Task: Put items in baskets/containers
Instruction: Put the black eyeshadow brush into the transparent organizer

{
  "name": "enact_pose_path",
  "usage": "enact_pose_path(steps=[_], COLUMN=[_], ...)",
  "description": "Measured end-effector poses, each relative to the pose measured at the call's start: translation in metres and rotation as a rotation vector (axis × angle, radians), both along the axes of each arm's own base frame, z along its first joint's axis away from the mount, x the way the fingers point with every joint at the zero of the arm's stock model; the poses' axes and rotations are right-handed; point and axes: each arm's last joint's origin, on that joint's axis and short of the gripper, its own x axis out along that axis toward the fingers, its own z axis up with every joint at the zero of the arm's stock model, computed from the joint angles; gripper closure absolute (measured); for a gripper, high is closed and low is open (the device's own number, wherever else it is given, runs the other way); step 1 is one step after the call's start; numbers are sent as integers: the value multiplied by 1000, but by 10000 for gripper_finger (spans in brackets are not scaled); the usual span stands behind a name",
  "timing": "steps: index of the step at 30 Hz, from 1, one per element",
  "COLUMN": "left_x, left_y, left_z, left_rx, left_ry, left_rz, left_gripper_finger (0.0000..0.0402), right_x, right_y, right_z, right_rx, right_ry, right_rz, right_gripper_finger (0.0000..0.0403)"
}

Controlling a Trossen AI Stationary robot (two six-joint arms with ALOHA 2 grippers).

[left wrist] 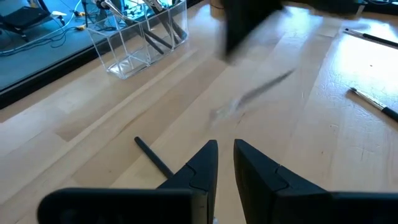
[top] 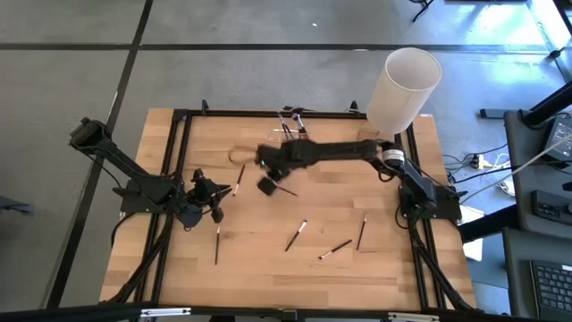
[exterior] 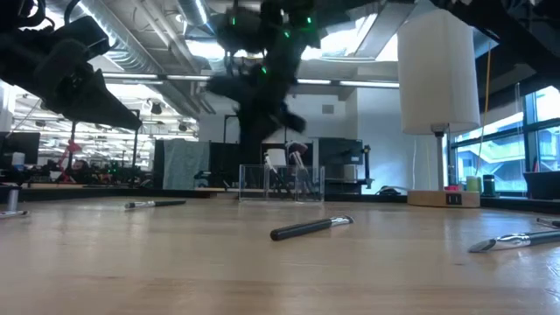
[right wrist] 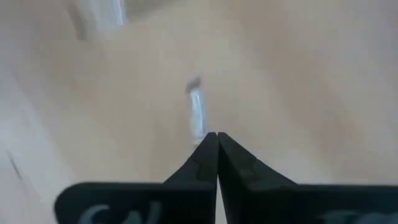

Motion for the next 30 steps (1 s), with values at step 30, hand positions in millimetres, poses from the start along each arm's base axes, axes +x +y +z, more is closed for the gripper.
enact_pose_path(steps=[30], left_x=[-2], left_y=[3], left_z=[-1], left_rx=[49], left_ry=[-6], left_rz=[51], left_gripper_finger=[354], right_x=[52], right_y=[2], right_z=[-43], right_rx=[-295], right_ry=[-82], right_rz=[724], right_gripper_finger=[272])
